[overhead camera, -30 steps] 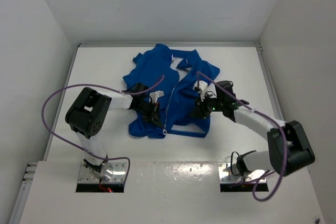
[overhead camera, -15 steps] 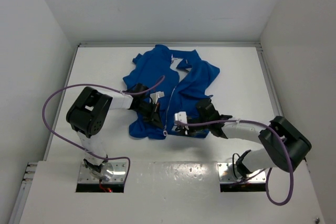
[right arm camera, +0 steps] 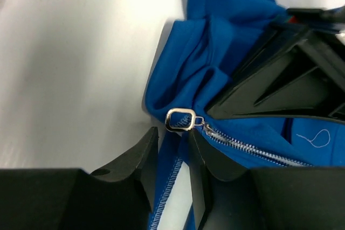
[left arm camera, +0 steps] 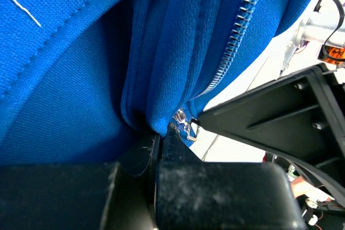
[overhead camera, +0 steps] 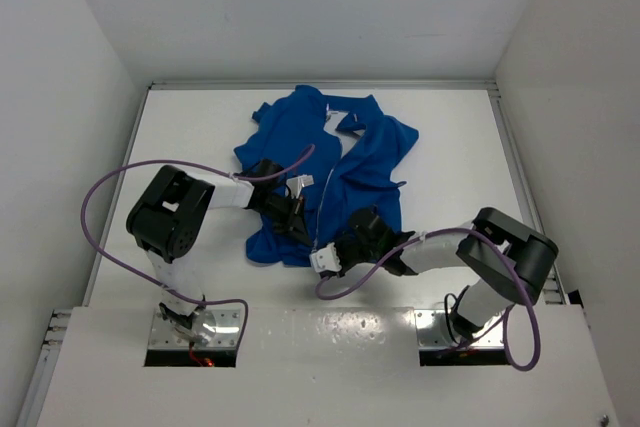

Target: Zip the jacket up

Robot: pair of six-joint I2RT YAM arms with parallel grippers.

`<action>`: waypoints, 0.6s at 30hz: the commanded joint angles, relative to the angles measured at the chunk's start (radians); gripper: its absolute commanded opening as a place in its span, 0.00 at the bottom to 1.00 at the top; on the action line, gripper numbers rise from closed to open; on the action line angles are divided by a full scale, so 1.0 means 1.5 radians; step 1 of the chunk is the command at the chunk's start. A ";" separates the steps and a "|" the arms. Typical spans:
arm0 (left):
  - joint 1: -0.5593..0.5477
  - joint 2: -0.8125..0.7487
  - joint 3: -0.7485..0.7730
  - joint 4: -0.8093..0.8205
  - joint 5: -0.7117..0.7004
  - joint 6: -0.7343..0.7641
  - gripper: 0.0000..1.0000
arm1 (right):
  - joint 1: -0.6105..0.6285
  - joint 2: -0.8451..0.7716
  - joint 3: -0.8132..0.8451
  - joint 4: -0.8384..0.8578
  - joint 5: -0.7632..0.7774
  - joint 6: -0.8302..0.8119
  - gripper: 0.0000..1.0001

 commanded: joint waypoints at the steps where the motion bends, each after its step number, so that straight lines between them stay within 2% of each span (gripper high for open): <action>1: -0.013 -0.003 -0.011 -0.026 -0.003 0.003 0.00 | 0.008 0.020 0.006 0.067 0.030 -0.043 0.29; 18: -0.013 -0.003 -0.011 -0.020 -0.003 0.003 0.00 | 0.021 0.038 -0.011 0.118 0.029 -0.063 0.29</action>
